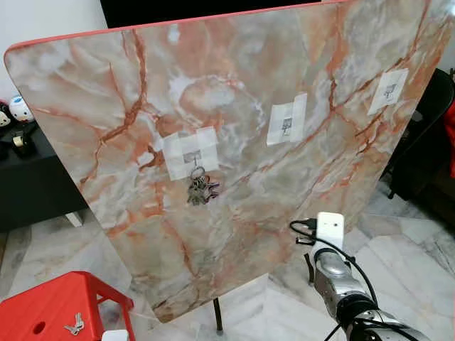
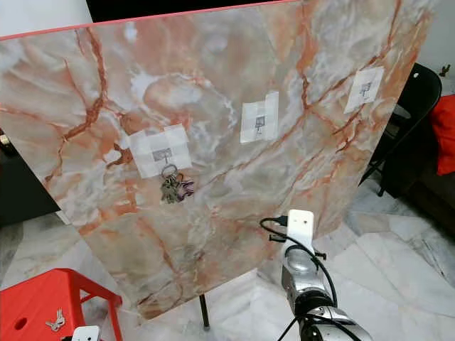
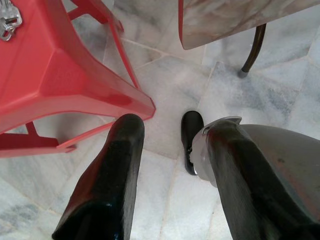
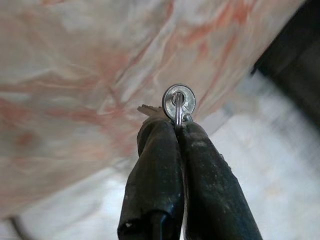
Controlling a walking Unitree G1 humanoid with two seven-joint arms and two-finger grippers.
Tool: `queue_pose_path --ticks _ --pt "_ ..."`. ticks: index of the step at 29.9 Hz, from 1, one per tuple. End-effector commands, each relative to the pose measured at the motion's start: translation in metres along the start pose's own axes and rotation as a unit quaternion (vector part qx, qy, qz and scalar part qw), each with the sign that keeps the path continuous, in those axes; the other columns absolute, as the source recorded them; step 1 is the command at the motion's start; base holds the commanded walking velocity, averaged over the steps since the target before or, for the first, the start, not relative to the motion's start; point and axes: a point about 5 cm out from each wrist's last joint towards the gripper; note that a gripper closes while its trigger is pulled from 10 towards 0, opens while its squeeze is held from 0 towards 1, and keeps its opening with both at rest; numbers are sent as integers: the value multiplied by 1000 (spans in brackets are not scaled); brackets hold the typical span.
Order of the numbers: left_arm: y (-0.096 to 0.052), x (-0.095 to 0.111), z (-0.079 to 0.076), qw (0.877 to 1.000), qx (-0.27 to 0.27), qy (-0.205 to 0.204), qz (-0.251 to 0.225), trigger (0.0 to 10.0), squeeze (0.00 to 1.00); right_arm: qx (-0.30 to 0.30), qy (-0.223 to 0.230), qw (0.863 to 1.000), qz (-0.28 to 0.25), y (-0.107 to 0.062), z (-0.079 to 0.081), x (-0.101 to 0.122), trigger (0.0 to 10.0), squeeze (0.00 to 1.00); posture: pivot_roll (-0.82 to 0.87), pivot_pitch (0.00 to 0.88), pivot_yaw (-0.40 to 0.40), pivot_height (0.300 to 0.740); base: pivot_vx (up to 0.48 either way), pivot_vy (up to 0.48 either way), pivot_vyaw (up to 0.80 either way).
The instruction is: Hang keys on a hook
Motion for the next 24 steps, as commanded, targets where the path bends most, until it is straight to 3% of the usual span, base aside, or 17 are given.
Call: queue_pose_path --ticks 1,4,5,6,7,9,11,12,13,14,16,18,19,20,22,23,24 --pt "-1 -5 3 1000 2 8 12 10000 0 -30 -56 997 -32 3 -12 13 10000 0 54 0 -22 728 0 0 0" --pt "-1 -5 3 1000 1 9 12 10000 0 -62 -51 995 -57 4 -23 18 10000 0 54 0 -22 728 0 0 0" --pt "-1 -5 3 1000 0 9 13 10000 0 -52 -1 999 -7 5 -25 6 10000 0 48 0 -20 728 0 0 0" --pt "-1 -5 3 1000 0 9 13 10000 0 -52 -1 999 -7 5 -25 6 10000 0 48 0 -20 728 0 0 0" --pt "-1 -5 3 1000 0 10 14 10000 0 -12 36 998 52 4 -18 -11 10000 0 45 0 -20 728 0 0 0" --pt "-1 -5 3 1000 -1 10 14 10000 0 23 51 995 85 2 -11 -21 10000 0 50 0 -21 728 0 0 0" --pt "-1 -4 3 1000 -1 10 13 10000 0 24 -39 997 65 1 -12 -21 10000 0 53 0 -20 728 0 0 0" --pt "-1 -4 3 1000 -1 10 13 10000 0 24 -39 997 65 1 -12 -21 10000 0 53 0 -20 728 0 0 0" --pt "-1 -4 3 1000 0 9 13 10000 0 14 -112 993 40 2 -13 -17 10000 0 52 0 -20 728 0 0 0" --pt "-1 -4 3 1000 0 9 12 10000 0 5 -116 993 31 2 -14 -14 10000 0 50 0 -19 728 0 0 0" --pt "-1 -4 3 1000 1 10 13 10000 0 -10 -8 1000 17 3 -15 -6 10000 0 50 0 -18 728 0 0 0" --pt "-1 -4 3 1000 0 10 13 10000 0 -1 123 991 42 3 -11 -6 10000 0 48 0 -17 728 0 0 0" --pt "-1 -5 3 1000 0 11 13 10000 0 8 163 985 64 2 -9 -10 10000 0 48 0 -18 728 0 0 0" --pt "-1 -5 3 1000 0 11 13 10000 0 8 163 985 64 2 -9 -10 10000 0 48 0 -18 728 0 0 0" --pt "-1 -4 3 1000 -1 11 13 10000 0 50 -53 995 67 -1 -1 -20 10000 0 52 0 -19 728 0 0 0" --pt "-1 -4 3 1000 -1 11 13 10000 0 79 -174 981 40 -2 5 -21 10000 0 53 0 -18 728 0 0 0" --pt "-1 -4 3 1000 0 10 13 10000 0 85 -176 980 32 -3 6 -19 10000 0 52 0 -19 728 0 0 0"
Point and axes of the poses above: a point about 5 cm out from each wrist's last joint towards the gripper, its own y axis pointing out of the wrist towards the gripper, its own x axis along the axis of the wrist's last joint, z = x × y, and after that the axes turned 8 degrees about -y, right-handed
